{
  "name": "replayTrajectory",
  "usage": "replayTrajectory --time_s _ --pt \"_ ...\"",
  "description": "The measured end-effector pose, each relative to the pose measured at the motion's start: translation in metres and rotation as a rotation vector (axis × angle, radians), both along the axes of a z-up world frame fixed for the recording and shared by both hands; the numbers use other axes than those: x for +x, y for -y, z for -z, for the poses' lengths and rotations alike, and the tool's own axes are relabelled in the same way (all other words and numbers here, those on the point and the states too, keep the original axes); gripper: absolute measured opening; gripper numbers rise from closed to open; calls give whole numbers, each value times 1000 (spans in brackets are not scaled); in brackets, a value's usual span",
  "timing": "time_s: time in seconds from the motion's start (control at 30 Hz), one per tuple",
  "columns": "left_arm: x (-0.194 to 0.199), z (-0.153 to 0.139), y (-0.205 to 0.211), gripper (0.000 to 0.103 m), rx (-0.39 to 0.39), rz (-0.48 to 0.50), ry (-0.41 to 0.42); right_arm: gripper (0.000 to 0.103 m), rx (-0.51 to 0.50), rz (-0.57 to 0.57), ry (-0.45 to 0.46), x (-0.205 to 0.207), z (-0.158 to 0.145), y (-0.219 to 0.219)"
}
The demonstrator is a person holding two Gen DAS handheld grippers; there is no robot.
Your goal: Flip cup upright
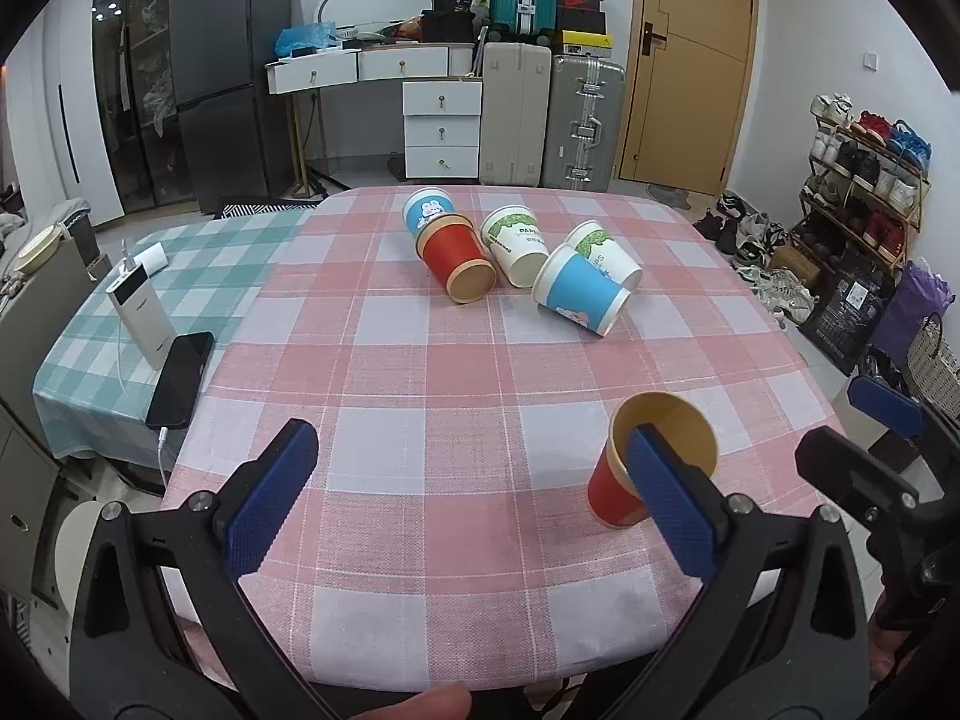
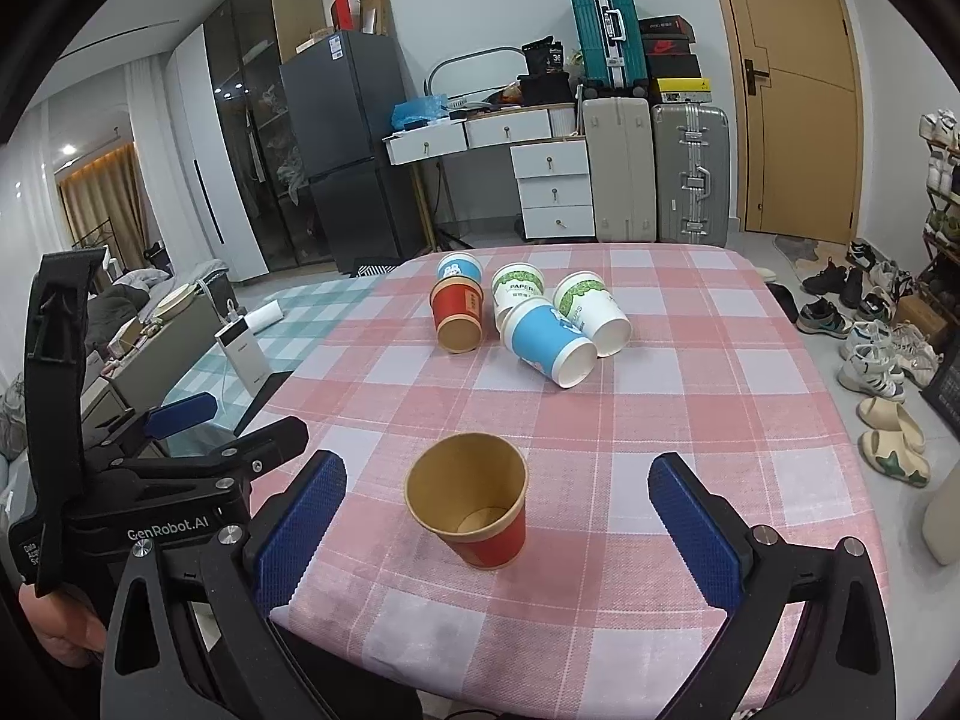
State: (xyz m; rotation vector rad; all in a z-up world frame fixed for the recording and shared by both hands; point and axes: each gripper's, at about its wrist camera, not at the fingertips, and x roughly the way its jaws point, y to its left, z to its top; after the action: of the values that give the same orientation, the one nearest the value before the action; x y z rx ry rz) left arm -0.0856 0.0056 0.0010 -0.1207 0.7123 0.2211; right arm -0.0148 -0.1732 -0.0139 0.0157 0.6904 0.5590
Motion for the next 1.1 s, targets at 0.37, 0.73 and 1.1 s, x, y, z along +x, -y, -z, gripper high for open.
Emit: replayTrajectory --time_s 0.37,0.73,1.1 --pt "0 1 -1 102 12 -5 6 103 1 -2 1 1 -1 1" --pt "0 -4 -4 102 14 -20 15 103 2 0 -1 1 -1 1" --pt "2 -7 -5 102 18 -16 11 103 2 -1 3 2 -2 0"
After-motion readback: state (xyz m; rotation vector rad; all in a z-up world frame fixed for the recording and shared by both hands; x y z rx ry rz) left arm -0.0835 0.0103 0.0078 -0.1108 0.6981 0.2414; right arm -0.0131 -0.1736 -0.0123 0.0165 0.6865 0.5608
